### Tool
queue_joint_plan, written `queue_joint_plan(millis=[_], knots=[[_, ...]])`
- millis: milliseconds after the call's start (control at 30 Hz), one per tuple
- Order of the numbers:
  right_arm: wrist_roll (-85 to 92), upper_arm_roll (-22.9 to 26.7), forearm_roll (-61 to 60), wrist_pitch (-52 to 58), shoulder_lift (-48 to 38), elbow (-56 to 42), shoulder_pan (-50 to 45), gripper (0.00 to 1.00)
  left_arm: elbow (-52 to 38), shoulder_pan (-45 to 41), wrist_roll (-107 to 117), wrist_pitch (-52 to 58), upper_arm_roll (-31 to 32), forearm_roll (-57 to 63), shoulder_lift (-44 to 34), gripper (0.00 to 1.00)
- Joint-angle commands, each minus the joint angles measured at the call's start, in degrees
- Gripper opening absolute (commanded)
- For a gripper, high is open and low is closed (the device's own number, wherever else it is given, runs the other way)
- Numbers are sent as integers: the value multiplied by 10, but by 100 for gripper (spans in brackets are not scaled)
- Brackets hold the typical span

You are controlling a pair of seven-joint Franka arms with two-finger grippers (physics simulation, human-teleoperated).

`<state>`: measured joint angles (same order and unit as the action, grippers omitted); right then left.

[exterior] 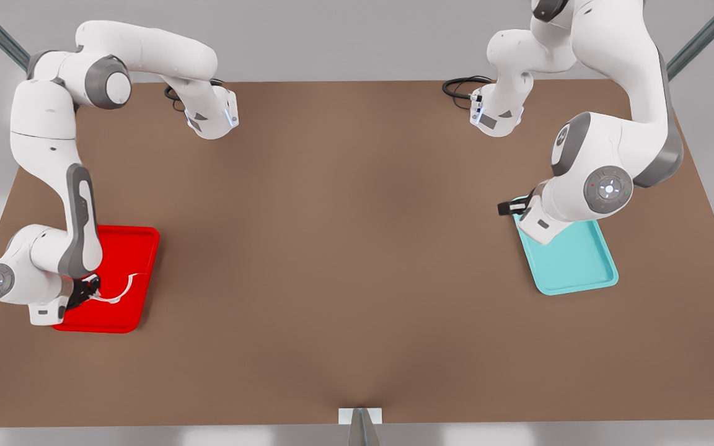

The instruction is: Take the drainage pipe clamp from the left arm, pass it to the right arm, and place it in the plate on the right side

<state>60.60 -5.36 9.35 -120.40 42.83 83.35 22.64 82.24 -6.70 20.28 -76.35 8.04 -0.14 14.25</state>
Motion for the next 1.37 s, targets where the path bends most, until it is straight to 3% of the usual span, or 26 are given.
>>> queue_joint_plan(millis=[0,367,400,433,700,767,833,933,967,1100,1133,1333], knots=[[140,3,15,-68,9,1,7,21,0,0,-140,9,0,-1,0,100],[131,16,23,-120,34,30,14,21,1,0,-140,3,0,2,1,100],[131,16,23,-120,35,31,16,78,1,0,-140,3,0,3,1,100],[131,13,24,-120,34,38,30,100,0,0,-140,3,0,3,0,100],[131,6,23,-99,2,32,26,100,0,0,-140,3,0,2,0,100],[130,-17,-48,178,-35,-133,4,100,0,1,-140,4,0,2,0,100],[19,-27,-62,253,-42,-207,-26,100,0,1,-140,4,0,2,0,100],[-443,-26,-58,380,-79,-207,-108,100,0,0,-140,4,0,1,0,100],[-515,-26,-52,408,-92,-203,-121,100,0,0,-140,4,0,1,1,100],[-587,-26,-59,424,-264,-51,-129,100,0,1,-140,7,0,2,2,100],[-602,-22,-68,399,-332,27,-127,100,1,1,-139,8,0,2,2,100],[-662,-24,-73,409,-334,-13,-132,100,0,0,-135,9,0,2,0,100]])
